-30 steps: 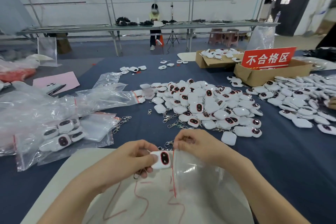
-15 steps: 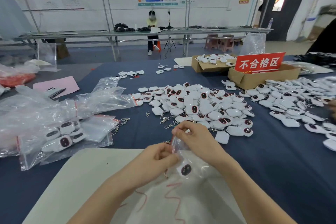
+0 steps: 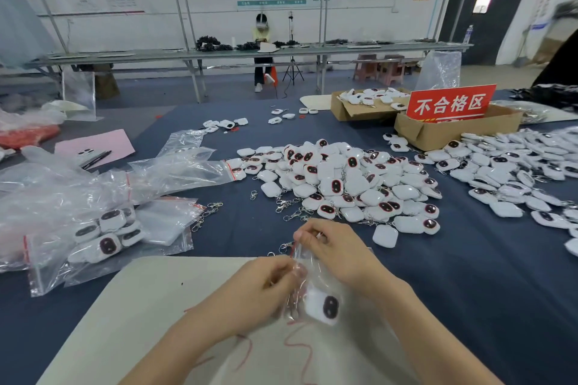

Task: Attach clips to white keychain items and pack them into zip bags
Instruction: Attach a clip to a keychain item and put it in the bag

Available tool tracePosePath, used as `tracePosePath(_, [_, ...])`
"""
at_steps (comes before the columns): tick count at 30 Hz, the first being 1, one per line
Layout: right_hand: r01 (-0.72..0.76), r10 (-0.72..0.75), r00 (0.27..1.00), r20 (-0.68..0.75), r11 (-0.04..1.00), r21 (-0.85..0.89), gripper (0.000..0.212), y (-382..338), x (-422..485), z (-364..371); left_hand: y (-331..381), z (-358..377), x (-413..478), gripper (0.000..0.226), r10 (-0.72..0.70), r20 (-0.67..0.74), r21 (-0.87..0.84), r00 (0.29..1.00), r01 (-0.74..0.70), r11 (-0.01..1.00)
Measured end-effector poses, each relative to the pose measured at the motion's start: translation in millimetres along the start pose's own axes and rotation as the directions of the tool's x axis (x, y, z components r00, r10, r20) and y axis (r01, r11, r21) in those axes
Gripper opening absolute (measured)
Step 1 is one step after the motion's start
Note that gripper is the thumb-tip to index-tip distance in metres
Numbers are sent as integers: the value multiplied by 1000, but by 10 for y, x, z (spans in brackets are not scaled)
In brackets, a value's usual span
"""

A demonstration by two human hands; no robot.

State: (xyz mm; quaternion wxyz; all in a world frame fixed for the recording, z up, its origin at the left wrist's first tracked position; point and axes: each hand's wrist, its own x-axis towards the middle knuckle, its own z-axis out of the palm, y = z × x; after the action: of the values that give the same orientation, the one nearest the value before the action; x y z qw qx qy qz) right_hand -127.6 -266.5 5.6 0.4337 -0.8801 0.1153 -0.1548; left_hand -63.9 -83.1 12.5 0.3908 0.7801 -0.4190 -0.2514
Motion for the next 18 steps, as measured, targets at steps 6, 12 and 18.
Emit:
tracePosePath(6, [-75,69,992,-102,996,-55,15,92,93,-68,-53,-143,114,22,-16,-248,-138,969,-19,990])
tracePosePath(12, [-256,238,967,-97,892,-373,46,205,210,-130,-149,-218,413,24,-120,-456,-320,882,-37,947])
tracePosePath(18, [-108,121,993,17,937,-332,55,221,295,-167,-175,-61,776,20,-108,-477,-339,872,-69,938])
